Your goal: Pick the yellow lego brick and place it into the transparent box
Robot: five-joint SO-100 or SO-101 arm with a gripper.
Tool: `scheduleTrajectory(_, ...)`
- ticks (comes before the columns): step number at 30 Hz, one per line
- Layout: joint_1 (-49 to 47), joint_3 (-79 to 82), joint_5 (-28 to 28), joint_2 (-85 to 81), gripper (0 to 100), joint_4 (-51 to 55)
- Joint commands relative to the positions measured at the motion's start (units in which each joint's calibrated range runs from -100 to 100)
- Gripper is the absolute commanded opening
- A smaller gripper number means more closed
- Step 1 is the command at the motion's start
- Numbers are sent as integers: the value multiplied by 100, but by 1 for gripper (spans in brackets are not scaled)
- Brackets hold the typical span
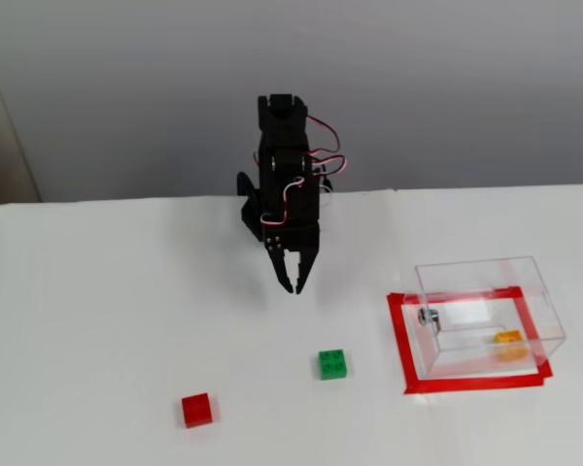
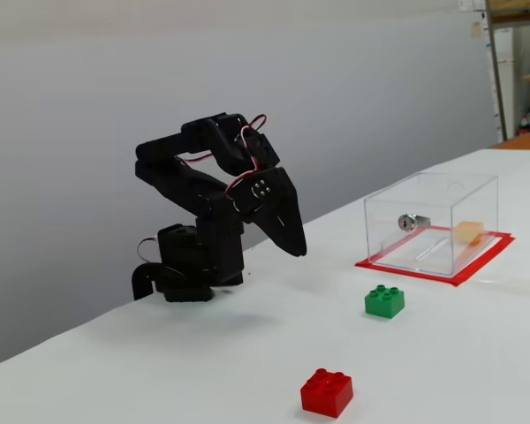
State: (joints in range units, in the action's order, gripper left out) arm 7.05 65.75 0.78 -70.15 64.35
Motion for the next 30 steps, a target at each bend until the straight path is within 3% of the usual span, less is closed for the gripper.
scheduleTrajectory(1,23,296,-10,-448,2,5)
scheduleTrajectory(30,53,2647,31,-2909,2,5)
